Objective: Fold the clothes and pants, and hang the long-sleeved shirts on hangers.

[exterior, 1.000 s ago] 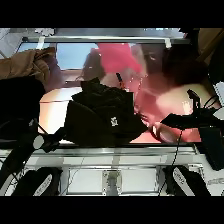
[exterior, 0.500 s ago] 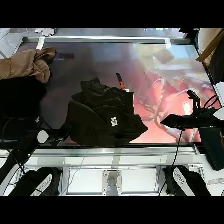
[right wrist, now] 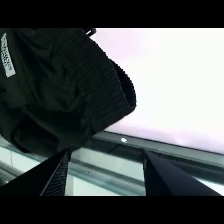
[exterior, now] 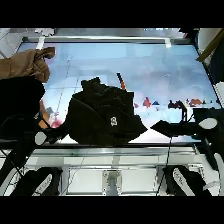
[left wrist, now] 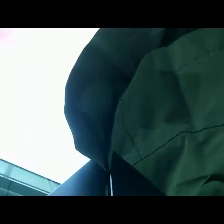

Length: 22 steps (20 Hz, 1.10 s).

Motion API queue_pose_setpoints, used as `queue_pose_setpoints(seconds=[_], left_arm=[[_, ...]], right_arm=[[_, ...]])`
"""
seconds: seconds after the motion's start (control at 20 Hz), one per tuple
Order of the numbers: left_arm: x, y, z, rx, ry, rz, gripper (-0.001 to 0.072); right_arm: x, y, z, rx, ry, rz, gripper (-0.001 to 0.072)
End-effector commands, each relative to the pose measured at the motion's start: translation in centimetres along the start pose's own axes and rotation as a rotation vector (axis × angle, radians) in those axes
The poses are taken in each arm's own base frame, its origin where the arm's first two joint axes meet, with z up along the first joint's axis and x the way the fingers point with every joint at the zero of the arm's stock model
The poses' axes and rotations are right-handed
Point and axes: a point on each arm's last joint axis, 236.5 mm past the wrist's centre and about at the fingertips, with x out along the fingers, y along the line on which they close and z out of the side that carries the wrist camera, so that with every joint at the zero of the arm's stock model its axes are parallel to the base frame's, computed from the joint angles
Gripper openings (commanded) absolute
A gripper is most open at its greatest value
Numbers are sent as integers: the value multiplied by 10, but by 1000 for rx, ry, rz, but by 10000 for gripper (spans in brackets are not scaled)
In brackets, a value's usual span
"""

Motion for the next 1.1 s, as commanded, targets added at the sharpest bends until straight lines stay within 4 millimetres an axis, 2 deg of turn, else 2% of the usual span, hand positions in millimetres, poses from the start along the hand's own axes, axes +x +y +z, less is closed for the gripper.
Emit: queue_pose_setpoints(seconds=[0.0,0.2,0.35,0.4,0.45,0.5,0.55,0.6,0.7,0.8,0.85,0.95,1.05], left_arm=[[-2,-1,1,15,-6,-5,10],[-2,-1,1,16,-7,-5,10],[-2,-1,1,56,-6,-5,11],[-2,-1,1,64,-6,-5,10],[-2,-1,1,64,-7,-5,10],[-2,-1,2,85,-9,-3,11],[-3,1,3,164,-13,7,10],[-6,5,4,254,-6,36,10],[-21,26,13,419,20,167,10],[-56,47,38,524,14,344,10],[-77,47,53,552,-15,393,10],[-121,22,80,597,-108,378,10],[-175,-30,103,597,-264,235,10]], right_arm=[[29,-7,0,56,-75,13,513],[45,-5,4,43,-83,1,511],[68,-10,-8,72,-7,-10,511],[76,-12,-11,62,10,-14,488],[81,-11,-11,50,14,-8,349],[83,-7,-9,57,9,12,102],[82,-2,-7,56,6,27,22],[78,5,-6,32,17,42,13],[62,24,-7,-79,62,60,13],[33,52,-8,-221,99,78,13],[14,69,-5,-285,89,87,13],[-33,112,16,-388,-33,97,13],[-86,163,38,-461,-212,130,12]])
